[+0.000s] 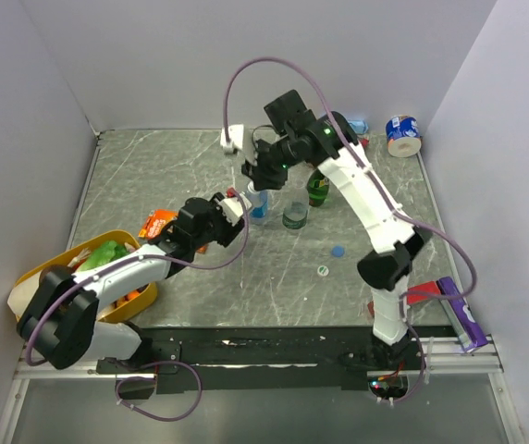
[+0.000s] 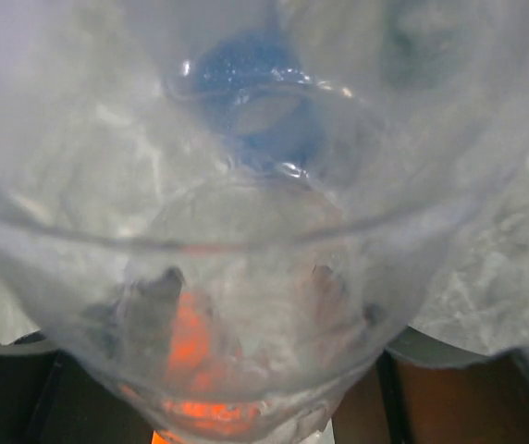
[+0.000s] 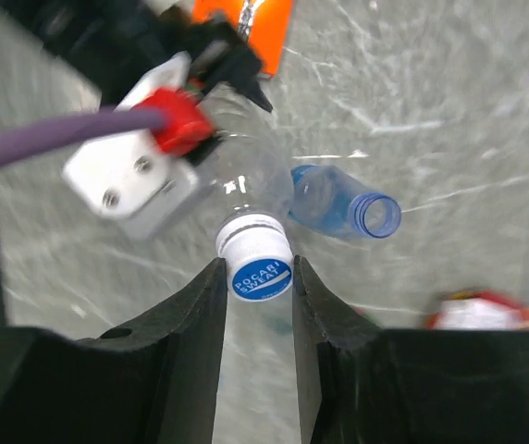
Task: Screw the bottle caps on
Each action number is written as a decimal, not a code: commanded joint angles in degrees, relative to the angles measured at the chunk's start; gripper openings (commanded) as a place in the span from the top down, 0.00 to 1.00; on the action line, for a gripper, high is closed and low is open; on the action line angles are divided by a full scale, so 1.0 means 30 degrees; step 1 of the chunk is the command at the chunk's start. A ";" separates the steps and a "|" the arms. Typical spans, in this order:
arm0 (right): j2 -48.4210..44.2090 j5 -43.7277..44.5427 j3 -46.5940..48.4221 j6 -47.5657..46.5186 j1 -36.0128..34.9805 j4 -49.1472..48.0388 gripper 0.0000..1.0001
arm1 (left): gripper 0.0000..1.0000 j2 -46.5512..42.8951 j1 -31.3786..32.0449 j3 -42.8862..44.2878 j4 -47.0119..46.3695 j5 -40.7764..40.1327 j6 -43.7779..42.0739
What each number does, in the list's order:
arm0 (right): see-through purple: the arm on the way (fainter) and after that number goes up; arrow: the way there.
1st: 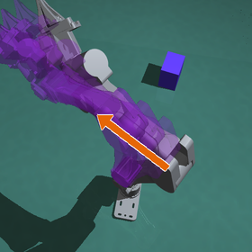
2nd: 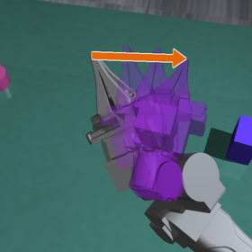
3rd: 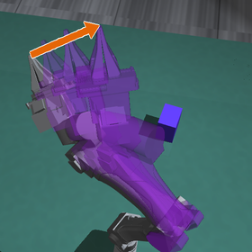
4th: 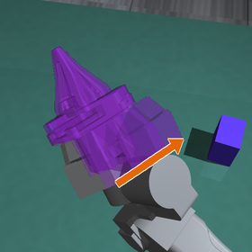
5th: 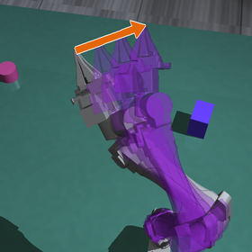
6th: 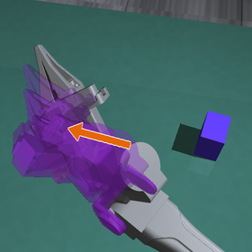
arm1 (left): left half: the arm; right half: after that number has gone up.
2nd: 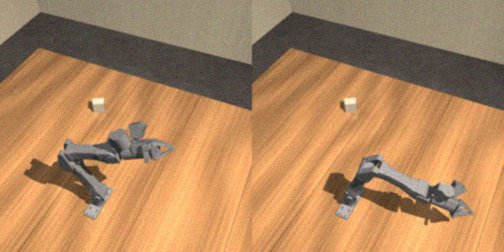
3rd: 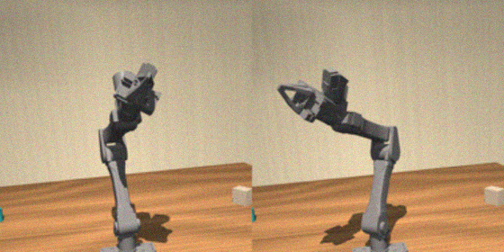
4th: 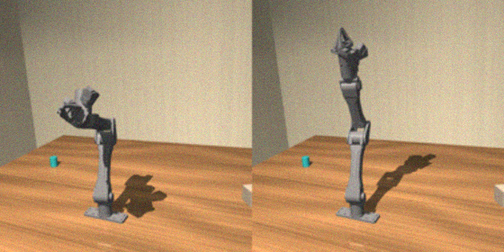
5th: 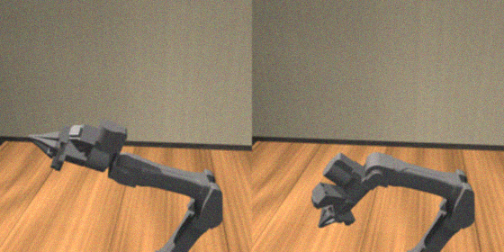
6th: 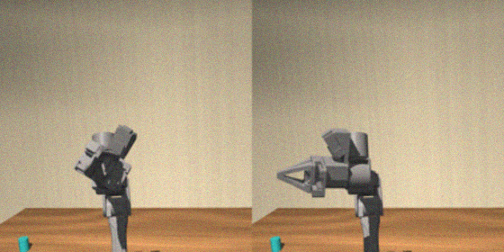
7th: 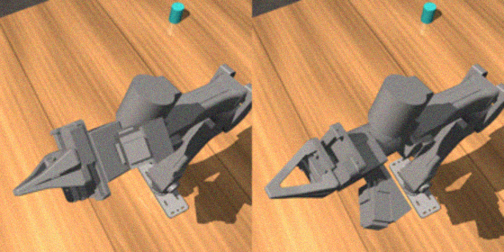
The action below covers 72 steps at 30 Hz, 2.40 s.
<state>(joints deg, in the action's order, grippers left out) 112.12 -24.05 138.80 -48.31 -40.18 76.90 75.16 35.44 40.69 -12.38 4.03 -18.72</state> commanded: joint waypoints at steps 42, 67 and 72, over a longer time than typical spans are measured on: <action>-1.1181 -0.2412 -1.4217 -1.3309 -0.2133 -0.3311 0.51 | 0.99 -0.2317 0.0550 0.0090 0.2751 0.9290 -0.5625; 0.0131 -0.5661 -0.1058 0.9472 0.0416 0.0973 1.00 | 0.99 -0.1176 0.2190 0.1231 -0.4867 -0.6289 0.1904; 0.0393 -0.4231 -0.0738 1.4196 -0.0111 -0.0759 1.00 | 0.99 -0.0677 0.2132 0.1672 -0.4898 -0.7789 0.1465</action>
<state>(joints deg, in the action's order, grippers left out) 112.07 -30.39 134.50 -27.79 -36.82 73.19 73.78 40.69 38.61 -12.84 -10.52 -16.58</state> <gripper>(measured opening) 0.407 0.618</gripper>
